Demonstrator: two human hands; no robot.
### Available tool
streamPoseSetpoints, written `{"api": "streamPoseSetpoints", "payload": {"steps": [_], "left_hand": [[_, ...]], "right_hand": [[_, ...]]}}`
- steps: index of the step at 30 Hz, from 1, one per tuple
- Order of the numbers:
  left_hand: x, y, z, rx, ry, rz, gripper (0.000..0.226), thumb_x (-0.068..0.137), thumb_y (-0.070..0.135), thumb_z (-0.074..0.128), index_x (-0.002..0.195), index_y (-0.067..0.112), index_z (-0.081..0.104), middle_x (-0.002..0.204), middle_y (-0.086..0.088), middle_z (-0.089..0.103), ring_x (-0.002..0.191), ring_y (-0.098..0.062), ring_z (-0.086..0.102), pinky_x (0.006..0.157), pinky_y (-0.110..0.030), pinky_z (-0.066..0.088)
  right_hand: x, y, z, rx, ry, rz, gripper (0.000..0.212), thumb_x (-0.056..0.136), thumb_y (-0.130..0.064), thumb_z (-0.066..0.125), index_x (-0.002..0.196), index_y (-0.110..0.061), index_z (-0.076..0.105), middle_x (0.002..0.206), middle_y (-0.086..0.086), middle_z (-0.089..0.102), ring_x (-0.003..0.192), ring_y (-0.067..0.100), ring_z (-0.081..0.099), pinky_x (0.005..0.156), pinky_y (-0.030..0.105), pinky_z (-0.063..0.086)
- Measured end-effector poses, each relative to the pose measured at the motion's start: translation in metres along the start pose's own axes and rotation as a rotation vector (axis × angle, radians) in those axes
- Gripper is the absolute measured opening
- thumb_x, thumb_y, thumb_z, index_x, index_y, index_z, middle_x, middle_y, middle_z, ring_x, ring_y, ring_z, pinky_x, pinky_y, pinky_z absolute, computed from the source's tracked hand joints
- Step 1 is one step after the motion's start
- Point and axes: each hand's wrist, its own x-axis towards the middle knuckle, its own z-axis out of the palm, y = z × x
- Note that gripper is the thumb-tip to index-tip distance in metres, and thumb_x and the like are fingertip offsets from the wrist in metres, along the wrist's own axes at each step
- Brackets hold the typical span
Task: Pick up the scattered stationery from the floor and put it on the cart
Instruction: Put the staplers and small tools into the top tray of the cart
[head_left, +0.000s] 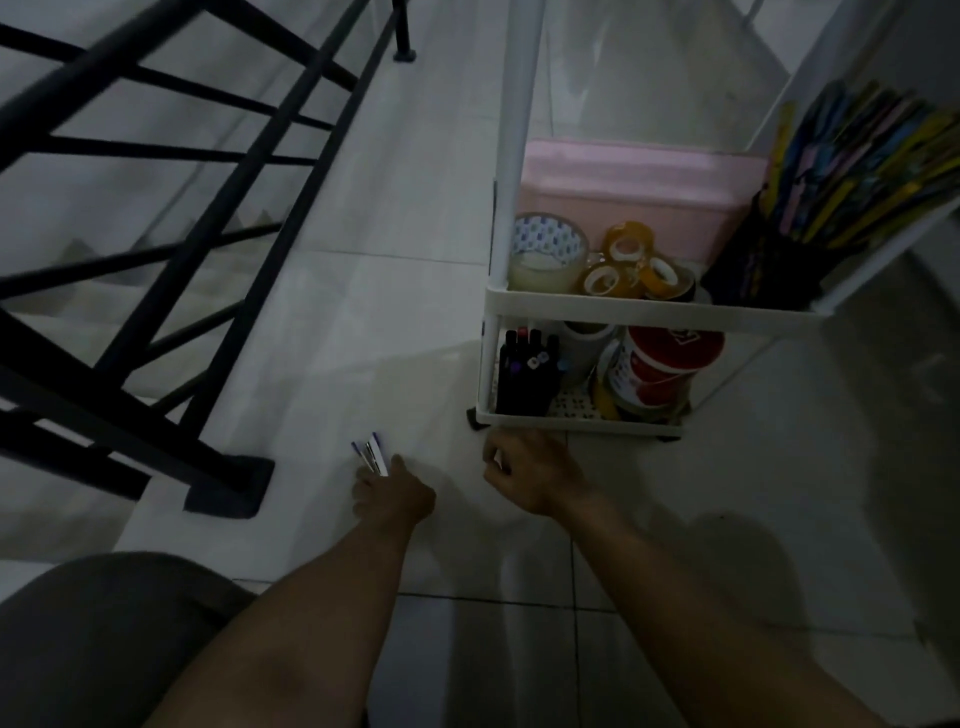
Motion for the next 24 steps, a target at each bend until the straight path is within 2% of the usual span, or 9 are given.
{"api": "streamPoseSetpoints", "payload": {"steps": [2,5,10,14,16,17,21,23,24], "left_hand": [[-0.002,-0.004,0.003,0.063,0.049,0.010,0.061,0.096,0.025,0.047,0.151,0.019,0.020,0.156,-0.019,0.008,0.141,-0.038,0.015,0.113,-0.049,0.019],[-0.004,-0.006,0.003,0.107,0.155,0.021,0.045,0.094,0.013,0.046,0.137,0.005,0.041,0.137,-0.018,0.036,0.125,-0.036,0.037,0.104,-0.043,0.035],[-0.001,-0.002,0.000,0.068,0.176,0.112,0.046,0.095,0.008,0.044,0.140,0.001,0.039,0.131,-0.023,0.050,0.119,-0.035,0.052,0.097,-0.039,0.045],[-0.006,0.011,-0.005,0.049,0.116,0.215,0.034,0.094,0.012,0.049,0.124,-0.004,0.052,0.124,-0.023,0.057,0.112,-0.035,0.057,0.082,-0.033,0.047],[-0.012,0.021,-0.011,0.051,0.060,0.283,0.031,0.090,0.013,0.057,0.116,-0.005,0.055,0.121,-0.023,0.059,0.107,-0.034,0.059,0.074,-0.029,0.043],[-0.013,0.026,-0.015,0.060,0.004,0.327,0.033,0.087,0.011,0.062,0.116,-0.006,0.056,0.119,-0.022,0.060,0.105,-0.033,0.060,0.074,-0.029,0.045],[-0.027,0.047,-0.031,0.093,-0.321,0.462,0.035,0.079,0.005,0.073,0.112,-0.003,0.064,0.104,-0.017,0.067,0.084,-0.021,0.061,0.078,-0.031,0.050],[-0.035,0.056,-0.040,0.149,-0.394,0.550,0.026,0.078,0.006,0.073,0.104,0.002,0.071,0.098,-0.013,0.068,0.080,-0.017,0.059,0.074,-0.027,0.048],[-0.038,0.061,-0.045,0.124,-0.403,0.574,0.024,0.077,0.006,0.074,0.101,0.002,0.072,0.096,-0.013,0.068,0.079,-0.017,0.060,0.073,-0.026,0.049]], "right_hand": [[0.000,0.000,0.001,0.004,-0.022,0.009,0.010,0.085,-0.026,0.061,0.088,-0.017,0.062,0.090,0.001,0.062,0.082,0.022,0.057,0.062,0.024,0.029],[0.001,0.000,0.001,-0.003,-0.034,0.017,0.011,0.086,-0.026,0.060,0.090,-0.016,0.062,0.092,0.001,0.062,0.085,0.021,0.057,0.063,0.023,0.029],[0.003,0.001,0.001,0.024,-0.059,0.066,0.013,0.086,-0.026,0.060,0.093,-0.016,0.063,0.094,0.003,0.062,0.087,0.022,0.058,0.064,0.023,0.030],[0.002,0.007,0.004,0.026,-0.079,0.101,0.016,0.087,-0.024,0.059,0.100,-0.017,0.062,0.103,0.002,0.060,0.094,0.023,0.058,0.066,0.025,0.036],[0.000,0.010,0.006,0.023,-0.085,0.113,0.023,0.087,-0.023,0.056,0.109,-0.019,0.059,0.114,0.003,0.055,0.101,0.024,0.056,0.075,0.030,0.045],[-0.002,0.011,0.006,0.016,-0.082,0.119,0.027,0.087,-0.023,0.056,0.114,-0.020,0.057,0.118,0.003,0.052,0.104,0.025,0.055,0.079,0.033,0.047],[-0.006,0.013,0.004,-0.087,-0.104,0.079,0.050,0.083,-0.030,0.061,0.131,-0.022,0.049,0.129,0.004,0.043,0.119,0.028,0.042,0.088,0.037,0.045],[-0.007,0.013,0.002,-0.163,-0.163,0.051,0.060,0.080,-0.035,0.061,0.137,-0.024,0.045,0.136,0.002,0.043,0.125,0.027,0.036,0.098,0.039,0.040],[-0.008,0.012,0.000,-0.182,-0.187,0.049,0.060,0.081,-0.038,0.060,0.137,-0.025,0.045,0.137,0.001,0.045,0.124,0.027,0.036,0.098,0.040,0.039]]}}
